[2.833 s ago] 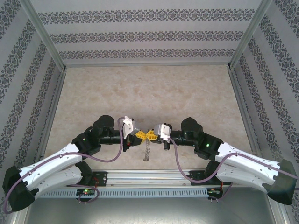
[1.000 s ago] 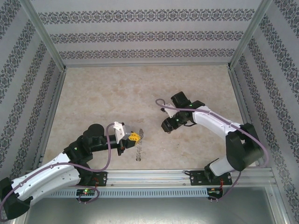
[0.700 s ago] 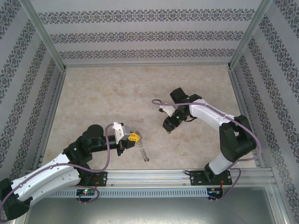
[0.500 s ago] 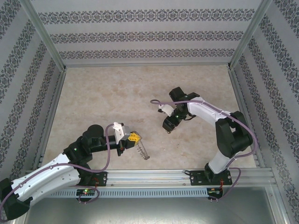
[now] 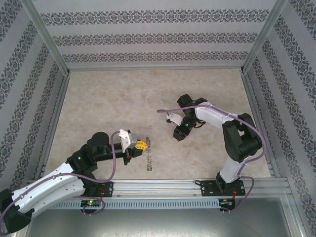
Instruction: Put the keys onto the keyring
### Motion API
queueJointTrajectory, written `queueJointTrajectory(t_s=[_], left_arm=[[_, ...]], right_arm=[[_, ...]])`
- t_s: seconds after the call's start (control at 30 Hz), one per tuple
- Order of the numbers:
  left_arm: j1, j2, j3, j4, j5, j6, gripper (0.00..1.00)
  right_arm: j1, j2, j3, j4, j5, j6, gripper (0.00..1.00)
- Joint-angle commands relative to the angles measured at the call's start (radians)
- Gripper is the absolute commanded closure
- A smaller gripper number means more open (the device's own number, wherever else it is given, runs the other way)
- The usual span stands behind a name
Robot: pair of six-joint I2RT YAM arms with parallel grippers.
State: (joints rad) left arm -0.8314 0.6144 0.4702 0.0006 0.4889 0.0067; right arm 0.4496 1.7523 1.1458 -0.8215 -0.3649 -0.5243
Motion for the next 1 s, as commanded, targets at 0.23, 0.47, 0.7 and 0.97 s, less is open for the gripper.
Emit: queueJointTrajectory(t_s=[0.23, 0.47, 0.7, 0.97], left_arm=[[-0.009, -0.043, 0.003, 0.065, -0.006, -0.018, 1.00], [-0.009, -0.039, 0.004, 0.062, -0.006, -0.022, 1.00], [-0.008, -0.036, 0.007, 0.061, -0.006, -0.024, 1.00], [-0.005, -0.033, 0.010, 0.058, -0.008, -0.024, 1.00]], right_arm=[[0.024, 0.070, 0.028, 0.001, 0.053, -0.029, 0.67], [0.034, 0.093, 0.023, 0.030, 0.034, -0.025, 0.69], [0.038, 0.110, 0.022, 0.051, 0.035, -0.019, 0.72], [0.040, 0.116, 0.025, 0.053, 0.034, -0.021, 0.79]])
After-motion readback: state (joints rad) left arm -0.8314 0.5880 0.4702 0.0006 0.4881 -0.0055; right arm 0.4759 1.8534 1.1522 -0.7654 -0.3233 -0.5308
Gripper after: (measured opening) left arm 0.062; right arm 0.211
